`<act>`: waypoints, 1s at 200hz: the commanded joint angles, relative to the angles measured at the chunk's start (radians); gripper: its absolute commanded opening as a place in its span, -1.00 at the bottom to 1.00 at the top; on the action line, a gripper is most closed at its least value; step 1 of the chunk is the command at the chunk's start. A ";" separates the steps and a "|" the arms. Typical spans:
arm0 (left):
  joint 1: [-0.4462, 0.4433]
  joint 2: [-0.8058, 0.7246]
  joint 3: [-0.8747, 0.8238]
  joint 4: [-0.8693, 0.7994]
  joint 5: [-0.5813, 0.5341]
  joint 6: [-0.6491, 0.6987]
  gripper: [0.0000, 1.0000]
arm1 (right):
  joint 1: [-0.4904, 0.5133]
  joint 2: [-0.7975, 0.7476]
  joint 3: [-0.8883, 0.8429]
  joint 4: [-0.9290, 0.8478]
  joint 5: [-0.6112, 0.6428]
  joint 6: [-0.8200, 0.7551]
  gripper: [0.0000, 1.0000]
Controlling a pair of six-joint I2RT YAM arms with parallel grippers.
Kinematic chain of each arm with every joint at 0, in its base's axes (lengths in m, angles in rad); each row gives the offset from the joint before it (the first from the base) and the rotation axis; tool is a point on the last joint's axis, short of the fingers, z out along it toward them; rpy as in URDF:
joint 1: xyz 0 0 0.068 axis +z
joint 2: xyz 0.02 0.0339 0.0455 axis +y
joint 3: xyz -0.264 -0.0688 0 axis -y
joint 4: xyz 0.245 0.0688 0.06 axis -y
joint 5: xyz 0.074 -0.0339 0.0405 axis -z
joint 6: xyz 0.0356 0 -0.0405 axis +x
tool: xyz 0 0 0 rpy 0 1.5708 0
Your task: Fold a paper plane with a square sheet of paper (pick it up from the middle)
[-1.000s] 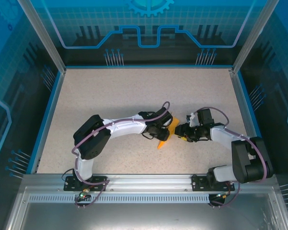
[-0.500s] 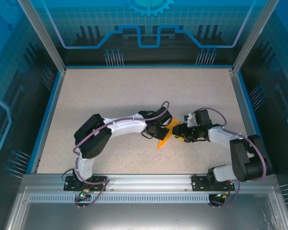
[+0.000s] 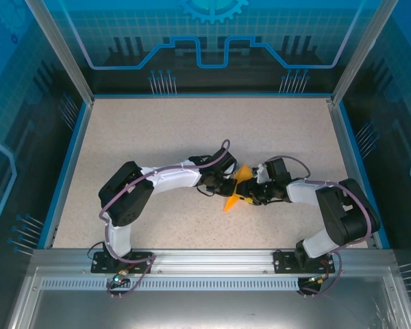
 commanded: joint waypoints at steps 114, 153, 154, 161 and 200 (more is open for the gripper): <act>0.016 -0.048 -0.049 0.044 0.047 -0.033 -0.94 | 0.055 0.064 0.058 0.048 0.014 0.034 -0.47; 0.024 -0.069 -0.063 0.038 0.039 -0.031 -0.61 | 0.086 0.031 0.121 -0.107 0.102 -0.036 -0.75; 0.026 -0.070 -0.064 0.037 0.038 -0.031 -0.60 | 0.086 0.030 0.123 -0.109 0.104 -0.038 -0.76; 0.029 -0.080 -0.068 0.033 0.037 -0.029 -0.54 | 0.092 0.023 0.140 -0.153 0.127 -0.052 -0.80; 0.073 -0.201 -0.098 -0.022 0.020 -0.009 -0.22 | 0.172 0.005 0.323 -0.454 0.304 -0.180 -0.85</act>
